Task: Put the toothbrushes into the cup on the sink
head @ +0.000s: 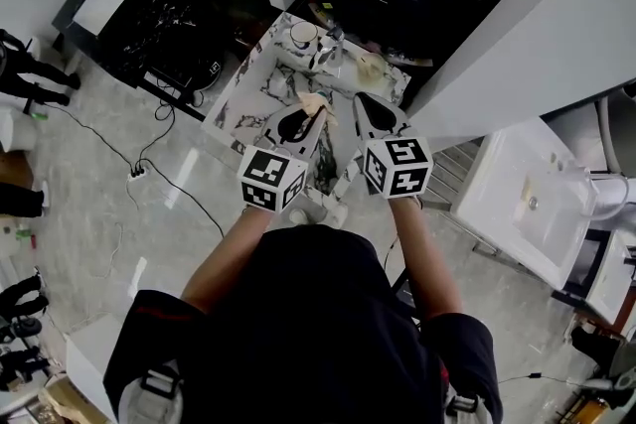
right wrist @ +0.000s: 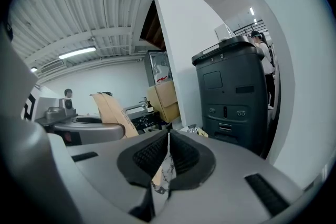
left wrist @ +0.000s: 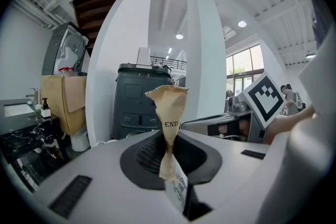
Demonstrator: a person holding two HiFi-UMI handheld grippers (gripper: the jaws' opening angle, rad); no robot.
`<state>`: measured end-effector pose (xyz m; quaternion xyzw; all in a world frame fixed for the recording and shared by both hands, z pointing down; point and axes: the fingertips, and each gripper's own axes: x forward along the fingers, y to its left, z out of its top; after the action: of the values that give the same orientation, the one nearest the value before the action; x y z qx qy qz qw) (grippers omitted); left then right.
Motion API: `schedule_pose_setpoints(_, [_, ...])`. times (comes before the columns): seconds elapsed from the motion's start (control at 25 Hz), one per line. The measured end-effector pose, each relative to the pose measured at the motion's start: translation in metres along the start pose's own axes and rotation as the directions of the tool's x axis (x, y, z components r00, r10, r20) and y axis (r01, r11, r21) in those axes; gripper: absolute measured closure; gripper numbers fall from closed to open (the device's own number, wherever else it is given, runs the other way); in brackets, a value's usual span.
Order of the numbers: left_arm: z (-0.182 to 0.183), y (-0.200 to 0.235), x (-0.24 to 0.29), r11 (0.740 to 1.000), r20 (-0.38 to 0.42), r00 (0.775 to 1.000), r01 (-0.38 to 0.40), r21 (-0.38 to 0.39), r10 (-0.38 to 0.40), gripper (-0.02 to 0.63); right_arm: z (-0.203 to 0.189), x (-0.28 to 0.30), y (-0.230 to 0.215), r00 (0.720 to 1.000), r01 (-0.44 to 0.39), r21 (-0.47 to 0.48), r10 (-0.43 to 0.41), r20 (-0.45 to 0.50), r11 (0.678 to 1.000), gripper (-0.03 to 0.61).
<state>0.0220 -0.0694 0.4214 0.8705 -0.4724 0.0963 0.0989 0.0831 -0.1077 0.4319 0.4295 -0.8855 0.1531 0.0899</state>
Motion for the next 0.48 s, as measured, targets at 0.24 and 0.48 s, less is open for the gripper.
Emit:
schedule_pose_setpoints(0.24, [-0.007,0.000,0.000,0.998,-0.014,0.998,-0.053,0.030,0.054,0.569,-0.011,0.003,-0.012,1.000,-0.026,0.013,0.026,-0.016,1.000,0.538])
schedule_pose_setpoints(0.48, [-0.003,0.011,-0.005,0.994,-0.006,0.996,-0.091,0.067,0.091,0.569,-0.015,0.006,-0.010,0.999,-0.039,0.010,0.039,-0.028,0.999,0.538])
